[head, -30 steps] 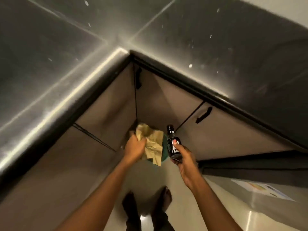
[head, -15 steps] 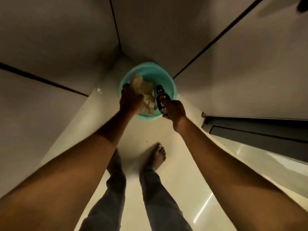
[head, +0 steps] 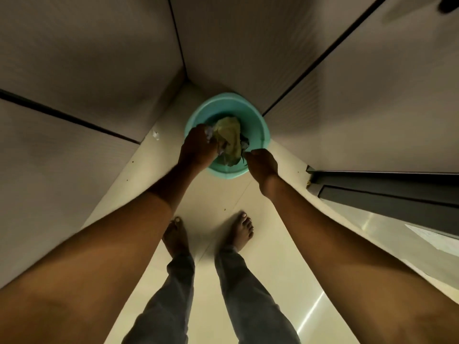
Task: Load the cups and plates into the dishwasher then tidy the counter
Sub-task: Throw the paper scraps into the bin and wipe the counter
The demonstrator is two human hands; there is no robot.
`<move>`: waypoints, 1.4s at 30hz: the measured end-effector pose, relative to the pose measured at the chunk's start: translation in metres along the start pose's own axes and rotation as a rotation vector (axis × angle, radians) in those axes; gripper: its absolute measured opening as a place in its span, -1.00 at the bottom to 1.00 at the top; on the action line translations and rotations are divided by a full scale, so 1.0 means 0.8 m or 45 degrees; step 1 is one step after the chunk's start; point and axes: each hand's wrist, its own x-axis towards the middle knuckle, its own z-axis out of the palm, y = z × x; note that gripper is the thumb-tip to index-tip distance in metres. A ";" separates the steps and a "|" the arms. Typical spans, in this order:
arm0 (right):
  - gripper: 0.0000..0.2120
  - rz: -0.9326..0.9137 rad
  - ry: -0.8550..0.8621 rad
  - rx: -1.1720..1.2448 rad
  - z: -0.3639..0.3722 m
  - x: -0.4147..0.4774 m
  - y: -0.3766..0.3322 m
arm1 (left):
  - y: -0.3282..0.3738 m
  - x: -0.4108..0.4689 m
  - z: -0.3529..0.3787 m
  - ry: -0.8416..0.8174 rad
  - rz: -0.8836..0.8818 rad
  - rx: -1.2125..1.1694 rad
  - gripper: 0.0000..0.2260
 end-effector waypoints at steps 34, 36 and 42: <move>-0.91 -0.869 0.477 0.405 -0.143 -0.469 -0.371 | 0.273 -0.331 -0.476 0.767 0.800 0.436 -0.57; -0.88 -0.929 0.480 0.393 -0.150 -0.482 -0.399 | 0.290 -0.333 -0.504 0.805 0.789 0.395 -0.60; -0.81 -1.058 0.531 0.361 -0.179 -0.514 -0.470 | 0.340 -0.324 -0.563 0.850 0.838 0.374 -0.60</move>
